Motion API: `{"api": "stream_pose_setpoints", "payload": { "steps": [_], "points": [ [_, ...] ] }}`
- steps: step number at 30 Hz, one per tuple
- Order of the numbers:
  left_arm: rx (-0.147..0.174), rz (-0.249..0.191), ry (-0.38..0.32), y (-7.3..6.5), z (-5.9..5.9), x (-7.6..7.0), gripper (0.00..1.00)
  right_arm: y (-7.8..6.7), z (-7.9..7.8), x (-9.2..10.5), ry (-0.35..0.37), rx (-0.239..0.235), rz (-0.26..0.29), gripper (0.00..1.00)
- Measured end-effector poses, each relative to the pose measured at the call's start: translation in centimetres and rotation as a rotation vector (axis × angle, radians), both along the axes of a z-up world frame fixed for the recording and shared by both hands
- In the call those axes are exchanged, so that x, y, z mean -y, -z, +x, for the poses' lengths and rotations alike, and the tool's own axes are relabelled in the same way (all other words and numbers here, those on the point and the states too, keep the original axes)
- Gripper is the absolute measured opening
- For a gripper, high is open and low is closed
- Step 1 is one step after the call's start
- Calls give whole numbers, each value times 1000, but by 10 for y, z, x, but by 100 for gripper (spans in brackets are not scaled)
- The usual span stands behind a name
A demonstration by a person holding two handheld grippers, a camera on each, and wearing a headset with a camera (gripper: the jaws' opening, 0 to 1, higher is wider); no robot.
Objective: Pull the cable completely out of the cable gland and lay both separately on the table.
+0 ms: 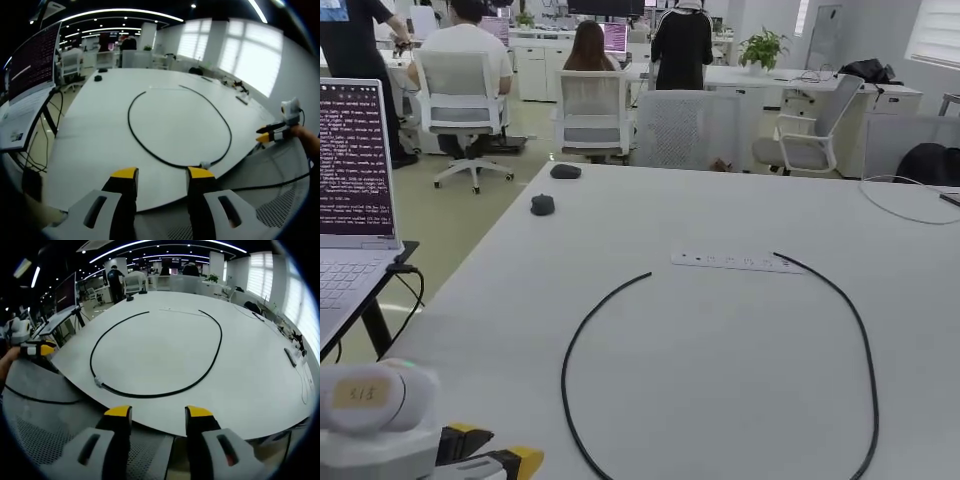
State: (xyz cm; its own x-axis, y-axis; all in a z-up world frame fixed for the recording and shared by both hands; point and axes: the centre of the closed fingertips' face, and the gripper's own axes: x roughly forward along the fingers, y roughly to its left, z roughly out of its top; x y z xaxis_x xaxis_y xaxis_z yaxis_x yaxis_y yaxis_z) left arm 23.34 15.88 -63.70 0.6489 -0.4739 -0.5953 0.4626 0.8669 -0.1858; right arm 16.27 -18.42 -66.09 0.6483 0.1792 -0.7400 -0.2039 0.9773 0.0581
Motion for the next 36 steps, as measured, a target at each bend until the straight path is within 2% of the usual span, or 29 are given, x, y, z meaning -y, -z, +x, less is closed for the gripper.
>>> {"api": "stream_pose_setpoints", "payload": {
  "steps": [36],
  "points": [
    [-23, 13, 23, 6, -1, 1, 37, 2, -1, -1, -15, -10, 5, 43]
  ]
}}
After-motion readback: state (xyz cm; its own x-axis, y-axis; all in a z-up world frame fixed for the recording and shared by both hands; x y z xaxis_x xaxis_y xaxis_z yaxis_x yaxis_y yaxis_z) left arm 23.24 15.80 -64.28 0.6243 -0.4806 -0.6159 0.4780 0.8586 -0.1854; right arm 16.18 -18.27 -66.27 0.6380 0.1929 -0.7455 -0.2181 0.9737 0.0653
